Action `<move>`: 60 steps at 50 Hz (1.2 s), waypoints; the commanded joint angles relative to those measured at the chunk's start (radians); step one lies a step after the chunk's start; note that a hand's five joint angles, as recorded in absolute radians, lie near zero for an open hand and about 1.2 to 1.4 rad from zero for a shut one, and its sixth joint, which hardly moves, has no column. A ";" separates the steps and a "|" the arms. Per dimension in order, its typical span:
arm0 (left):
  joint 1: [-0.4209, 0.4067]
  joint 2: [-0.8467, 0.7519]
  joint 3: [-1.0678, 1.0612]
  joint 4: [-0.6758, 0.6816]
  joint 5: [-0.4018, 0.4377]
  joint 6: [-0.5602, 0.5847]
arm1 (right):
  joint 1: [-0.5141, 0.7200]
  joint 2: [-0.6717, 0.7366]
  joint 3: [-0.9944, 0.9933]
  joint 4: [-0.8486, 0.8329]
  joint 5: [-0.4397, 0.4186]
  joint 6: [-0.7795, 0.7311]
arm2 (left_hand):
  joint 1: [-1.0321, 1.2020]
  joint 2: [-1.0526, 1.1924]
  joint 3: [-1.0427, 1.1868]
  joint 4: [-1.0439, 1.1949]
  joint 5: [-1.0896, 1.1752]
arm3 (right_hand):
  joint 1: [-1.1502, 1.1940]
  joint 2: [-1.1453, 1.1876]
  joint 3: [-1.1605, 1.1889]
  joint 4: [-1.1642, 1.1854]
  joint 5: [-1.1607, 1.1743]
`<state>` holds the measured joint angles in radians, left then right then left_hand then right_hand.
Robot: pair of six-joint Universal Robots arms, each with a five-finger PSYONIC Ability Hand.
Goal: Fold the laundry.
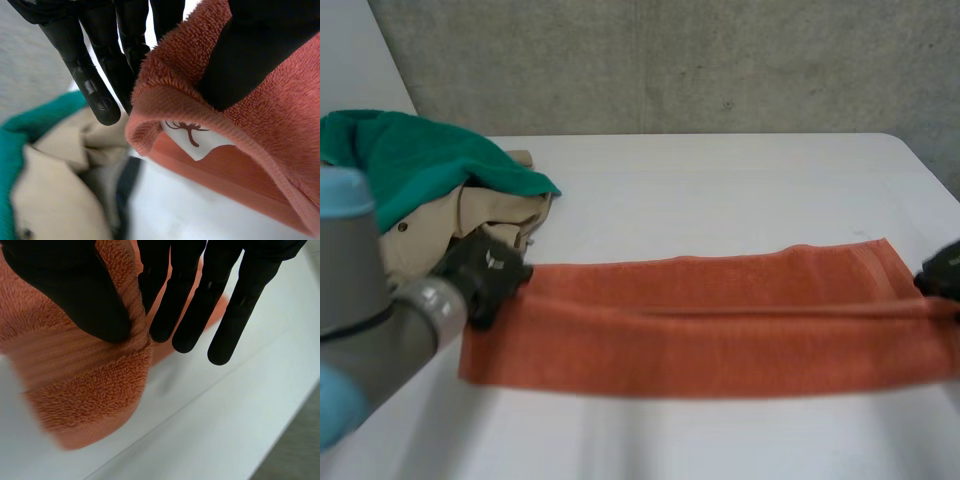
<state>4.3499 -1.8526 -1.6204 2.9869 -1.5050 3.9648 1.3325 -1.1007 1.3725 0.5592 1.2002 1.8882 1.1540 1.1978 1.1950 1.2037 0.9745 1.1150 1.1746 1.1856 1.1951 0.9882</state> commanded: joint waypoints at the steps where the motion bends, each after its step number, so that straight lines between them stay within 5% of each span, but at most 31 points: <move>1: -0.035 -0.259 0.425 0.112 -0.092 0.020 | 0.122 0.136 -0.294 -0.211 0.039 0.225 | 0.242 0.198 0.201 0.193 0.247 | 0.281 0.222 0.211 0.201 0.234; 6: -0.029 -0.338 0.758 0.309 -0.129 -0.010 | 0.172 0.121 -0.502 -0.532 0.070 0.522 | 0.242 0.198 0.201 0.193 0.247 | 0.281 0.222 0.211 0.201 0.234; 11: -0.015 -0.321 0.838 0.552 -0.146 -0.088 | 0.169 0.010 -0.448 -0.905 0.110 0.796 | 0.242 0.198 0.201 0.193 0.247 | 0.281 0.222 0.211 0.201 0.234; 15: -0.012 -0.313 0.840 0.604 -0.144 -0.133 | 0.166 -0.031 -0.359 -1.067 0.098 0.876 | 0.242 0.198 0.201 0.193 0.247 | 0.281 0.222 0.211 0.201 0.234; 21: -0.012 -0.313 0.798 0.503 -0.143 -0.159 | 0.200 -0.010 -0.334 -0.983 0.050 0.790 | 0.242 0.198 0.201 0.193 0.247 | 0.281 0.222 0.211 0.201 0.234; 32: -0.024 -0.341 0.582 0.547 -0.098 -0.171 | 0.215 0.070 -0.270 -0.894 0.032 0.709 | 0.242 0.198 0.201 0.193 0.247 | 0.281 0.222 0.211 0.201 0.234; 44: -0.059 -0.300 0.185 0.498 -0.103 -0.136 | 0.159 0.121 -0.061 -0.579 0.019 0.366 | 0.242 0.198 0.201 0.193 0.247 | 0.281 0.222 0.211 0.201 0.234; 55: -0.059 0.054 -0.240 0.112 -0.043 0.013 | -0.068 -0.119 0.140 -0.044 0.059 -0.090 | 0.242 0.198 0.201 0.193 0.247 | 0.281 0.222 0.211 0.201 0.234; 60: -0.027 0.063 -0.195 0.046 0.028 0.048 | -0.026 -0.073 0.110 -0.141 0.033 -0.068 | 0.242 0.198 0.201 0.193 0.247 | 0.281 0.222 0.211 0.201 0.234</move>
<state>4.2939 -1.8147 -1.8443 3.1116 -1.5481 3.9707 1.2830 -1.2042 1.5042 0.4734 1.2546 1.8217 1.1540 1.1992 1.1979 1.2041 0.9894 1.1150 1.1746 1.1876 1.1964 1.0047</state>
